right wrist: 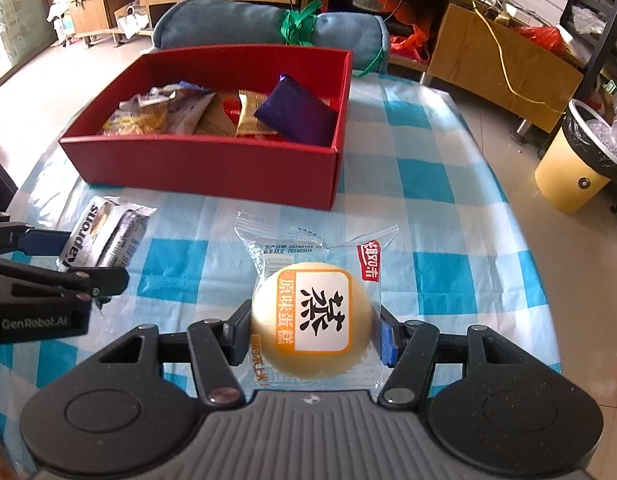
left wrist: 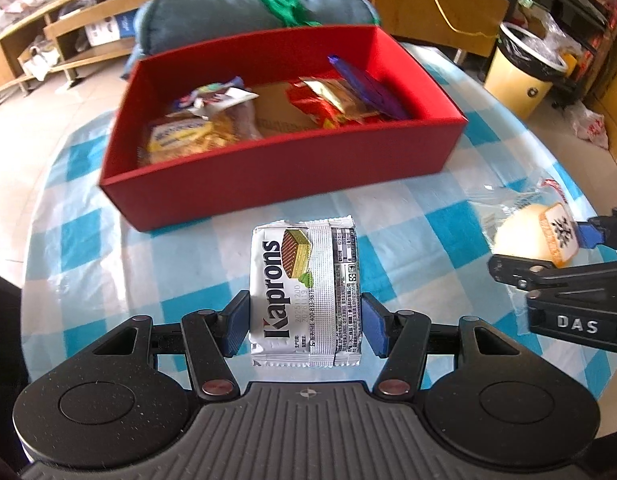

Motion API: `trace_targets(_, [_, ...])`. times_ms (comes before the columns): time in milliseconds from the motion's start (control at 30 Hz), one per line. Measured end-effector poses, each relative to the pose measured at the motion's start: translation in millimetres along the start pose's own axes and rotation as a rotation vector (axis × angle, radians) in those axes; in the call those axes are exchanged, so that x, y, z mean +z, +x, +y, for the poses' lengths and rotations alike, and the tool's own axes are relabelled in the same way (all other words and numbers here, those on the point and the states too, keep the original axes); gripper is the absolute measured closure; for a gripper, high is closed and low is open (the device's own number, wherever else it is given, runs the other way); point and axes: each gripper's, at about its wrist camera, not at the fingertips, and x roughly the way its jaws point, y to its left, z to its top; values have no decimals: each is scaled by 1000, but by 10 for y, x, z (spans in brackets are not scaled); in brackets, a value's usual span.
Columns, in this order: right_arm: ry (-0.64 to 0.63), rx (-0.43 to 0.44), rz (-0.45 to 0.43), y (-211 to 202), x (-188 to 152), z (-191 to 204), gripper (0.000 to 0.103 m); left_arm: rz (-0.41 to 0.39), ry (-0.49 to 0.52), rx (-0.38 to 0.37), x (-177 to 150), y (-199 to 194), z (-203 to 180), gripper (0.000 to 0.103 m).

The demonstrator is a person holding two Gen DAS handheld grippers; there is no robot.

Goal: Organize snacks
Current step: 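Carry the Kaprons packet with the left tool while the right tool carries the cake into the box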

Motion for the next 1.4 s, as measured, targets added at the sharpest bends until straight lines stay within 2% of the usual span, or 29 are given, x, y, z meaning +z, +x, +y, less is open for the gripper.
trace_targets(267, [24, 9, -87, -227, 135, 1, 49, -48, -50, 38, 57, -176, 229, 38])
trace_targets(600, [9, 5, -100, -127, 347, 49, 49, -132, -81, 71, 296, -243, 384, 38])
trace_targets(833, [20, 9, -139, -130, 583, 32, 49, -155, -80, 68, 501, -220, 378, 38])
trace_targets(1067, [13, 10, -171, -65, 845, 40, 49, -177, -84, 96, 731, -166, 405, 38])
trace_targets(1400, [13, 13, -173, 166, 1196, 2, 49, -164, -101, 130, 1029, 26, 486, 38])
